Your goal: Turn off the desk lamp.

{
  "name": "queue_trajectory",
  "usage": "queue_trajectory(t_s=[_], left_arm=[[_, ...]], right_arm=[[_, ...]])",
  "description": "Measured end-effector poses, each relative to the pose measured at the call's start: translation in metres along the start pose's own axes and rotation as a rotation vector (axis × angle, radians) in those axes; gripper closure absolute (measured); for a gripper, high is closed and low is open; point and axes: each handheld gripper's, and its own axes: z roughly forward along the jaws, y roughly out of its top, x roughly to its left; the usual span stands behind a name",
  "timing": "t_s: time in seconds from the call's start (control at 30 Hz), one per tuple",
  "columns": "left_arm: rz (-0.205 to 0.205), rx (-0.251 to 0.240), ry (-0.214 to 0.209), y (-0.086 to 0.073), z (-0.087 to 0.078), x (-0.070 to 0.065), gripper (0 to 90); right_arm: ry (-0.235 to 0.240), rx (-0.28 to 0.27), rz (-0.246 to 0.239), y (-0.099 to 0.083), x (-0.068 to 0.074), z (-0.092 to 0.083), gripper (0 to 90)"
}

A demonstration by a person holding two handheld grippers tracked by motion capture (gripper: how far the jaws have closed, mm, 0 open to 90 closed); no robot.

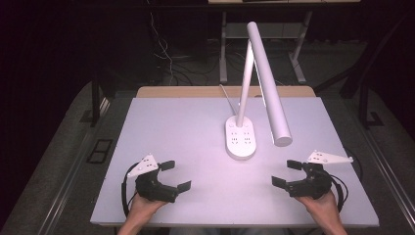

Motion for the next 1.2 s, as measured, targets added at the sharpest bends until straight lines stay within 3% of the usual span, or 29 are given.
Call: queue_trajectory(t_s=[0.57, 1.2], left_arm=[[-0.001, 0.001, -0.008, -0.001, 0.001, 0.0, 0.0], [-0.007, 0.002, 0.009, -0.001, 0.0, 0.0, 0.0]], right_arm=[[-0.021, 0.039, -0.01, 0.001, -0.001, 0.001, 0.9], [0.003, 0.107, -0.02, 0.017, 0.002, 0.002, 0.8]])
